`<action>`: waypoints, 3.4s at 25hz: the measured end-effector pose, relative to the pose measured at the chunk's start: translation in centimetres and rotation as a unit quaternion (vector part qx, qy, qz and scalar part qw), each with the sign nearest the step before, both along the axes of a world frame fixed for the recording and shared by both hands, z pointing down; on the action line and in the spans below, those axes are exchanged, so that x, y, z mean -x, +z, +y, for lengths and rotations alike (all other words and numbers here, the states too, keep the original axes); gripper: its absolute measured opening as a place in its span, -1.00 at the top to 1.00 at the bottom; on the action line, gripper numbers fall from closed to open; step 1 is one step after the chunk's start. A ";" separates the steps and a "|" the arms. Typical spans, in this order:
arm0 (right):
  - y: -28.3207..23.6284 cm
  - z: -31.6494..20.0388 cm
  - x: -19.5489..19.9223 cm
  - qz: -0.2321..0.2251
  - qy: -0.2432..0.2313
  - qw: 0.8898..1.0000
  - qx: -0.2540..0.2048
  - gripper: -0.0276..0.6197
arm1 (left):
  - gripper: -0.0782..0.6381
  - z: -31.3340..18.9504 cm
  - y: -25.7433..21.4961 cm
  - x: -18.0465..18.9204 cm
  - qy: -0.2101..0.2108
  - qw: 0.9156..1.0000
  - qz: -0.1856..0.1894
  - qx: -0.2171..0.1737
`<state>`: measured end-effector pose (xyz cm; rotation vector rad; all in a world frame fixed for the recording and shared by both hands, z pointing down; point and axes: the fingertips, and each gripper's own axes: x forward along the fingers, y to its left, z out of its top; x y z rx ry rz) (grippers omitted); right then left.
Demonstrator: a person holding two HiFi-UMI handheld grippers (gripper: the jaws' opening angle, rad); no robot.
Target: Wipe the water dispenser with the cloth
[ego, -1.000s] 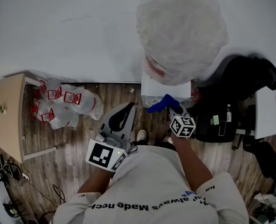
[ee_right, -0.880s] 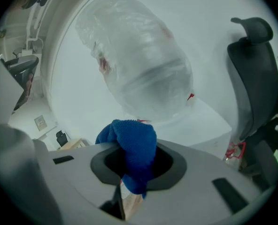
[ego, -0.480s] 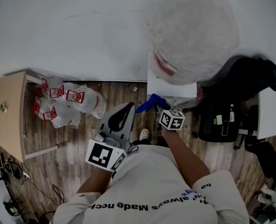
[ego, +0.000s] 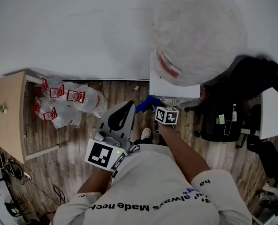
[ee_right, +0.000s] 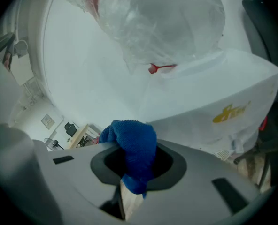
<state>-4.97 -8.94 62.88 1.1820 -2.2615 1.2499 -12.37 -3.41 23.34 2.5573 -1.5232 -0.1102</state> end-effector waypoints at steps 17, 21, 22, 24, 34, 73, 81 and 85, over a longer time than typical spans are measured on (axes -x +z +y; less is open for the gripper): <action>-0.5 -1.9 -1.1 0.030 0.023 0.999 0.011 0.67 | 0.73 -0.9 0.2 -0.1 0.000 1.000 0.003 0.003; -0.5 -1.8 -1.3 0.035 0.015 0.999 0.008 0.67 | 0.73 -0.9 0.1 -0.2 -0.001 1.000 0.005 0.002; -0.5 -1.8 -1.3 0.036 0.015 0.999 0.007 0.67 | 0.73 -0.9 0.1 -0.3 -0.001 1.000 0.005 0.001; -0.6 -1.9 -1.5 0.037 0.016 0.999 0.007 0.67 | 0.73 -0.9 0.0 -0.3 -0.001 1.000 0.005 0.001; -0.3 -1.8 -3.3 0.051 0.024 0.998 0.009 0.66 | 0.73 -1.1 0.1 -0.9 0.000 1.000 0.007 0.002; 0.3 -2.4 -14.0 0.058 0.066 0.996 0.035 0.66 | 0.73 -0.9 -1.0 -6.9 0.014 1.000 0.002 -0.009; 0.4 -2.6 -16.8 0.061 0.070 0.995 0.039 0.66 | 0.73 -1.1 -1.4 -8.4 0.015 1.000 0.003 -0.014; 0.5 -2.7 -18.6 0.069 0.074 0.994 0.041 0.66 | 0.73 -1.2 -1.3 -9.2 0.014 1.000 0.002 -0.013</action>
